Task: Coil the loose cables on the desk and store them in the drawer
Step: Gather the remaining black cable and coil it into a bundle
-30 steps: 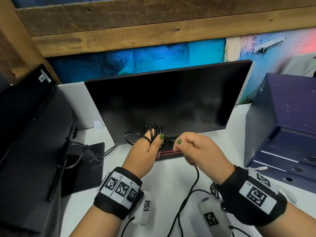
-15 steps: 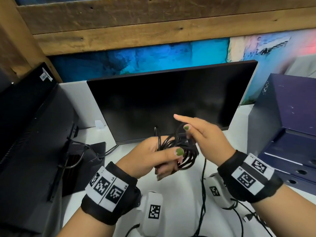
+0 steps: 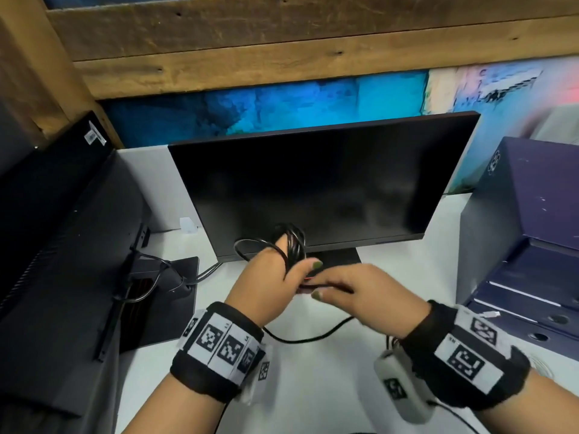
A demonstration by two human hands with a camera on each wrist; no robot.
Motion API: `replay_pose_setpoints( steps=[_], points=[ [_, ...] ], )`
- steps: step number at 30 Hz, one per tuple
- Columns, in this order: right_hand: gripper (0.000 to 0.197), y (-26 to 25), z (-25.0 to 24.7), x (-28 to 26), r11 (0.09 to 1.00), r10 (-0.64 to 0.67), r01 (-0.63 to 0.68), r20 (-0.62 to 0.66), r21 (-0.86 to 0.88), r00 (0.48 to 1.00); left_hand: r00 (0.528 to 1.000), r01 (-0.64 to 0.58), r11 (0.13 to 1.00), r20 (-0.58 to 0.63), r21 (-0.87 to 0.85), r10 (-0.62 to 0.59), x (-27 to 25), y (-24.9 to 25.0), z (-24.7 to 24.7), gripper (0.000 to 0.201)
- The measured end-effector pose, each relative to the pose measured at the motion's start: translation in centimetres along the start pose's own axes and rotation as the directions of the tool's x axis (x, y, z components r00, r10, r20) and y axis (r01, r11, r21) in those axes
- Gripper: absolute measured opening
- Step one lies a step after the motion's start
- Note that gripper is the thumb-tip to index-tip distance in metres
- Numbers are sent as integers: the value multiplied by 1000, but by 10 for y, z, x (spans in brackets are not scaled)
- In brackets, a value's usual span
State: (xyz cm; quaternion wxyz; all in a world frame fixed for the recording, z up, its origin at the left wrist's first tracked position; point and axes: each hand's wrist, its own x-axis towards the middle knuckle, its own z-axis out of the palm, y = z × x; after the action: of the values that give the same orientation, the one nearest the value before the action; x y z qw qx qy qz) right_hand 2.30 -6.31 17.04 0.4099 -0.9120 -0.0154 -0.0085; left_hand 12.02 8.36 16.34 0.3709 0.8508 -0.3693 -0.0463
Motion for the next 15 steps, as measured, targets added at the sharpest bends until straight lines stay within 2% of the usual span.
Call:
replay_pose_setpoints(
  steps=[2, 4, 5, 7, 8, 9, 11, 13, 15],
  points=[
    [20, 0, -13, -1, 995, -38, 33, -61, -93, 997, 993, -7, 1000, 114, 9, 6, -4, 1, 3, 26],
    [22, -1, -21, -3, 994, -62, 49, -130, -97, 990, 970, 6, 1000, 243, 10, -8, -5, 6, 4, 40],
    [24, 1, -25, -3, 993, -70, 54, -163, -101, 984, 951, 27, 1000, 307, 2, -27, -4, 9, 3, 41],
    [25, 7, -31, -2, 987, -100, 66, -246, -144, 964, 909, 77, 992, 415, -95, -31, -4, 14, -1, 38],
    [23, 11, -34, 0, 986, -119, 79, -283, -148, 952, 895, 112, 974, 445, -198, -12, -4, 14, -2, 38],
    [18, 16, -35, 1, 987, -132, 95, -310, -131, 941, 892, 143, 936, 452, -321, 19, -5, 14, -4, 37],
    [15, 28, -33, 4, 983, -141, 90, -350, -157, 926, 896, 176, 807, 431, -564, 106, -8, 15, -7, 32],
    [25, 36, -25, 7, 980, -98, 30, -345, -199, 933, 900, 160, 661, 384, -733, 209, -8, 16, -5, 29],
    [40, 40, -15, 6, 995, -44, 15, -309, -95, 950, 922, 108, 549, 289, -829, 256, -6, 19, -2, 28]
  ],
)
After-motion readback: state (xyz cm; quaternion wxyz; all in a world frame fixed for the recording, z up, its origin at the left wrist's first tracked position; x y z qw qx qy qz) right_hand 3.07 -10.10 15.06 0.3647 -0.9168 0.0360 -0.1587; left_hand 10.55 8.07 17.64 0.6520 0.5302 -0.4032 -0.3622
